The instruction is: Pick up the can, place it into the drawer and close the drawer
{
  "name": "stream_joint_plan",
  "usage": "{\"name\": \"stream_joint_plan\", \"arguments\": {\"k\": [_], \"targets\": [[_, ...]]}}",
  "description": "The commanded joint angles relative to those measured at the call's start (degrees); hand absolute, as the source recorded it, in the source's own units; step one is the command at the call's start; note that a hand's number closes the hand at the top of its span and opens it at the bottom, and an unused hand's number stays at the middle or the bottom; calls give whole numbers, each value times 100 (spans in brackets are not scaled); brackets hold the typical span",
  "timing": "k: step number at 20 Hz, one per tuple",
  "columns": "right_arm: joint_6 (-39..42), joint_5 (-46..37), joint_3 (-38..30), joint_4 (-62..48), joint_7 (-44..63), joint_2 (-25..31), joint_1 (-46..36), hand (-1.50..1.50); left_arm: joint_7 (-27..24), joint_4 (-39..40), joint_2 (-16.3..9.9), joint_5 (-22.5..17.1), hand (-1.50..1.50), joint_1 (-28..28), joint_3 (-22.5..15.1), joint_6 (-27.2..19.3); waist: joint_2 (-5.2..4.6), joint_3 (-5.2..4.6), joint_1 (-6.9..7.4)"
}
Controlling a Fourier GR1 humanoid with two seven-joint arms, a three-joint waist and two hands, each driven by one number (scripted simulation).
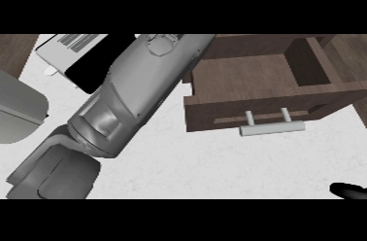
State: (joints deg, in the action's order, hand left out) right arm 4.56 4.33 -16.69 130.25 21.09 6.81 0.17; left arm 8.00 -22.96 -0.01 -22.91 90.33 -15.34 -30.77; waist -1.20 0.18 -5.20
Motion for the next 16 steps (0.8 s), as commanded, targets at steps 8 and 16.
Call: {"name": "stream_joint_plan", "arguments": {"k": [8, 16], "targets": [[194, -90, -71, -160, -171, 352, -257, -150, -195, 542, 1, -383, -150, 389, -266, -661, -29, 4, -105], [441, -833, 259, -320, -443, 898, -778, -150, -492, 533, 1, -830, -150, 372, -189, -775, -61, 0, -147]]}}
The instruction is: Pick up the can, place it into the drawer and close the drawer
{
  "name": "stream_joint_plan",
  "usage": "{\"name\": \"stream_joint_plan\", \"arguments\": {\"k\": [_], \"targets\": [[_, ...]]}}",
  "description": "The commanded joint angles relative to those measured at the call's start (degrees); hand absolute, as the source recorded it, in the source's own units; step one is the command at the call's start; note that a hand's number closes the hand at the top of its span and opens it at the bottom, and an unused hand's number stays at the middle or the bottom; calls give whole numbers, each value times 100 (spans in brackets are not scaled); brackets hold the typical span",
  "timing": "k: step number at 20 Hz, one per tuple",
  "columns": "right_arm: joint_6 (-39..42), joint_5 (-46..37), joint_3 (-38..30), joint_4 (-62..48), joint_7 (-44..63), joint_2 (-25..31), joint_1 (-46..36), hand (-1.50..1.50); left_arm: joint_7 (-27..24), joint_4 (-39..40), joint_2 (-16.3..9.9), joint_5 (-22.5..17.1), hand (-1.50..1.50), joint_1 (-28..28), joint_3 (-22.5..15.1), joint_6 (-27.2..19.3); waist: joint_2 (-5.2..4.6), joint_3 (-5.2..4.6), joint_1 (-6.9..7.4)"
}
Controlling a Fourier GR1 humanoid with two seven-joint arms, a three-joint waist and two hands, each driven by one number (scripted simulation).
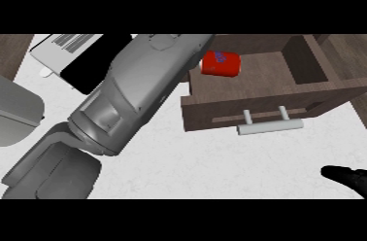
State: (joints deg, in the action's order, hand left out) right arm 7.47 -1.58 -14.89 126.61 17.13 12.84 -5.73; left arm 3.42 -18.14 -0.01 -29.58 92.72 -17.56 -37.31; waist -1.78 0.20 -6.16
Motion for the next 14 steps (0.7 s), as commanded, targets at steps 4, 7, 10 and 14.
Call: {"name": "stream_joint_plan", "arguments": {"k": [4, 7, 10, 14], "targets": [[106, -1277, 625, -419, -411, 419, -429, -150, -244, -132, 1, -431, -150, -121, 9, 3, -9, -4, 87], [-16, -2011, 930, -733, -521, 538, -634, -150, -291, 16, 1, -493, -150, 89, 165, 36, -24, -8, 205], [-118, -2607, 1359, -1149, -605, 574, -997, -150, -328, 88, 1, -489, -150, 179, 65, -76, -18, -5, 240], [-481, -3498, 1828, -1837, -887, 487, -1121, -150, -511, 257, 1, -397, -150, 98, 156, 100, 28, -10, 453]]}}
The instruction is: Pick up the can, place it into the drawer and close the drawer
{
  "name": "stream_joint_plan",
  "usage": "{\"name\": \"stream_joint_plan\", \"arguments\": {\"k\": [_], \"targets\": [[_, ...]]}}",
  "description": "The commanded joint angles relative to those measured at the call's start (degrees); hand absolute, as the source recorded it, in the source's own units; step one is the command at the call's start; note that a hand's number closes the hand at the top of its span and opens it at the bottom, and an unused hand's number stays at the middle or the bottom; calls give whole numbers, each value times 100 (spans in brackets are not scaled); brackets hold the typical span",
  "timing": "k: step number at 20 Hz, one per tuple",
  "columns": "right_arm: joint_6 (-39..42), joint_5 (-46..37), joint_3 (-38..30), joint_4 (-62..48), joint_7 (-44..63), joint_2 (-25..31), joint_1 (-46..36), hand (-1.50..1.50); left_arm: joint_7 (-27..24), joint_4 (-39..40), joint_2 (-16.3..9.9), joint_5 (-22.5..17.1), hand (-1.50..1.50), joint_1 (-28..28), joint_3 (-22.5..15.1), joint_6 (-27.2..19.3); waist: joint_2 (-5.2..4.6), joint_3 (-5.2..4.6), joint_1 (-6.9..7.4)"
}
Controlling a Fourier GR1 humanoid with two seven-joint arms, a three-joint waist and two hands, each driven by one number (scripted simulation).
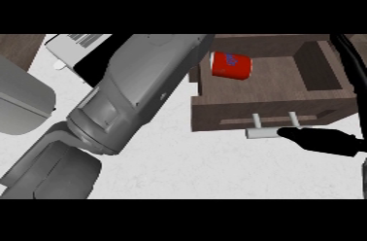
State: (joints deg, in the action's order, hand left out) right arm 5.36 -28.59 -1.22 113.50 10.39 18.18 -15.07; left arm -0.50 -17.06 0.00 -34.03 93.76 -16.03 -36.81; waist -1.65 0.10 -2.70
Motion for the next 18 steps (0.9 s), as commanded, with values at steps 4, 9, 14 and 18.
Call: {"name": "stream_joint_plan", "arguments": {"k": [4, 9, 14, 18], "targets": [[-460, -1228, 671, -1358, -564, -20, -455, -150, -224, 323, -40, 148, -150, -5, -28, 139, 19, 1, 110], [-970, -1962, 819, -2868, -793, -149, -1071, -150, 46, 164, -88, 124, -150, 147, 81, 210, 70, -2, 279], [-1617, -2558, 1016, -4034, -1044, -466, -1530, -150, -24, -48, -285, 121, -150, -194, 191, 368, 107, -7, 385], [-2358, -2702, 733, -5357, -1349, -704, -2062, -150, 201, -243, -172, 251, -150, -134, 107, 104, 119, -4, 490]]}}
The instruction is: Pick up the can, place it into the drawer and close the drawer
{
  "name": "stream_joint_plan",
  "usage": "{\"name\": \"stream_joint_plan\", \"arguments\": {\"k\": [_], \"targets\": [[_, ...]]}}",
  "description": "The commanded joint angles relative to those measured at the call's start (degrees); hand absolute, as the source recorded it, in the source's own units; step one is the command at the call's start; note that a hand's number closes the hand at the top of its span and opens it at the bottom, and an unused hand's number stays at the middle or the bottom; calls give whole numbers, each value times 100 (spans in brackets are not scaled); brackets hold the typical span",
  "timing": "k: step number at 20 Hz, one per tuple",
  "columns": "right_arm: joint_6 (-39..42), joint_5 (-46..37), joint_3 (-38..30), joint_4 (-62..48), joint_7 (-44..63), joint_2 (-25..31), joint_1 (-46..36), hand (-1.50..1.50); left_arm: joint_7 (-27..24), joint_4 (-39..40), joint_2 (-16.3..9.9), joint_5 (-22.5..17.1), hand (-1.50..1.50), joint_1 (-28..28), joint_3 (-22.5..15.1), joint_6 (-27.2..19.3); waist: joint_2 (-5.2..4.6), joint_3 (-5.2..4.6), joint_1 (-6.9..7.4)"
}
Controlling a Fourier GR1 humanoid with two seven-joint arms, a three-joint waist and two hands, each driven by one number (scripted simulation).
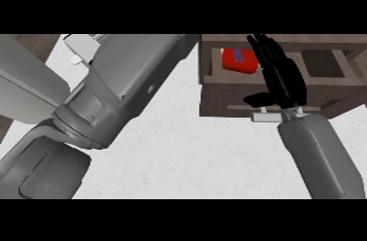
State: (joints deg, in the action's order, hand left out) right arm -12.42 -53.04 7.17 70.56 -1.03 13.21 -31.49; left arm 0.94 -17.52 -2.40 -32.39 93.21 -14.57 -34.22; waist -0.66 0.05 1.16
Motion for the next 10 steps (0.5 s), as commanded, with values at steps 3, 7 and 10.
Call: {"name": "stream_joint_plan", "arguments": {"k": [3, 7, 10], "targets": [[-924, -469, -235, -1632, -120, -298, -921, -150, 381, -260, -326, 185, -150, -15, -73, 19, 24, 0, 90], [-1714, -662, -523, -2610, -286, -255, -1256, -150, 486, -591, -450, 198, -150, -340, -87, 120, 10, 1, 222], [-2025, -749, -680, -3030, -175, -293, -1760, -150, 385, -848, -606, 302, -150, -761, -174, 134, 17, -2, 290]]}}
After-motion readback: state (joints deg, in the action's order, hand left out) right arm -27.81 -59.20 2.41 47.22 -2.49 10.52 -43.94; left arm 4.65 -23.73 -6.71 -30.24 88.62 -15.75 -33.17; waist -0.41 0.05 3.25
